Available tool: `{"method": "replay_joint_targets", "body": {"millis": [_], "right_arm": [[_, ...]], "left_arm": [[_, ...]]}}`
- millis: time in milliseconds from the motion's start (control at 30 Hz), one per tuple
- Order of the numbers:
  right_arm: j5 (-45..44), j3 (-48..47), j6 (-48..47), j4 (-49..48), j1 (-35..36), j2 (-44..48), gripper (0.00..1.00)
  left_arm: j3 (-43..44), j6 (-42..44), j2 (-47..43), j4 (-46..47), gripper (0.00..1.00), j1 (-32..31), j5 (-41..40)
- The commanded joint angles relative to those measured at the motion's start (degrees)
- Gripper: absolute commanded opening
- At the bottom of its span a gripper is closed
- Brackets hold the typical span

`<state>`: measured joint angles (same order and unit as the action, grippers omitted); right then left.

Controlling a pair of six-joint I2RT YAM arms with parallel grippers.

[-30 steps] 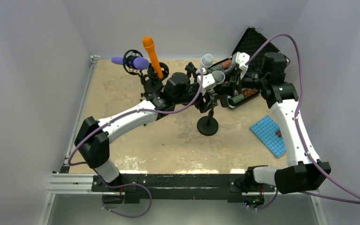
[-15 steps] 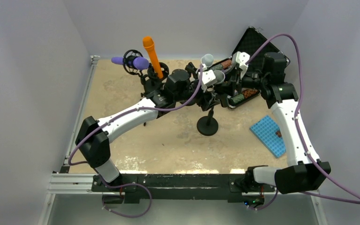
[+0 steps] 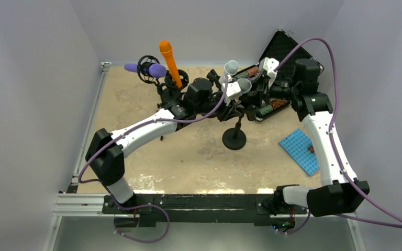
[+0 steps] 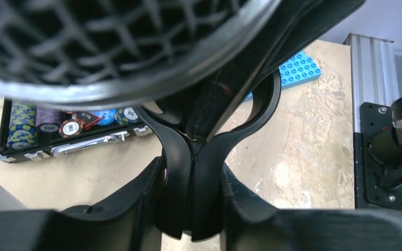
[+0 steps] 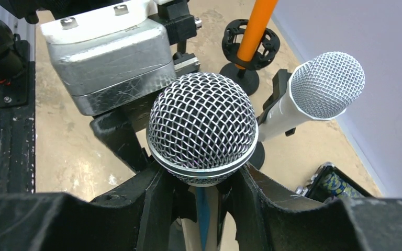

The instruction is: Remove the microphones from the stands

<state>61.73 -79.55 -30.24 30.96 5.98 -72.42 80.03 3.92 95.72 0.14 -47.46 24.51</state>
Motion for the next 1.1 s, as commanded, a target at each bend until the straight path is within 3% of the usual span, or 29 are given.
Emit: {"method": "replay_joint_targets", "body": {"millis": [0, 200, 267, 367, 633, 833, 1067], "right_arm": [[0.56, 0.3, 1.11, -0.16, 0.26, 2.14, 0.0], [-0.69, -0.11, 1.93, -1.16, 0.09, 2.46, 0.0], [-1.48, -2.25, 6.0, -4.19, -1.17, 2.23, 0.0], [-1.22, -8.77, 13.89, -8.85, -3.5, 1.05, 0.0], [-3.53, -25.55, 21.12, -12.82, -8.21, -0.49, 0.0], [-16.59, -30.13, 13.87, -7.44, -9.94, 2.21, 0.0], [-27.24, -27.17, 5.11, 13.2, -13.43, 1.44, 0.0]], "left_arm": [[3.29, -0.58, 1.89, -1.05, 0.0, 0.7, 5.88], [2.43, -0.96, 1.66, -2.17, 0.0, 1.02, 6.91], [2.18, -0.81, 1.59, -2.77, 0.0, 1.13, 6.91], [1.61, -0.53, 1.41, -3.04, 0.0, 1.18, 6.74], [1.44, -0.23, 1.34, -2.76, 0.0, 1.32, 6.0], [1.19, 0.38, 0.97, -3.41, 0.0, 1.3, 5.81], [1.61, 0.52, 0.69, -4.18, 0.0, 1.32, 5.63]]}}
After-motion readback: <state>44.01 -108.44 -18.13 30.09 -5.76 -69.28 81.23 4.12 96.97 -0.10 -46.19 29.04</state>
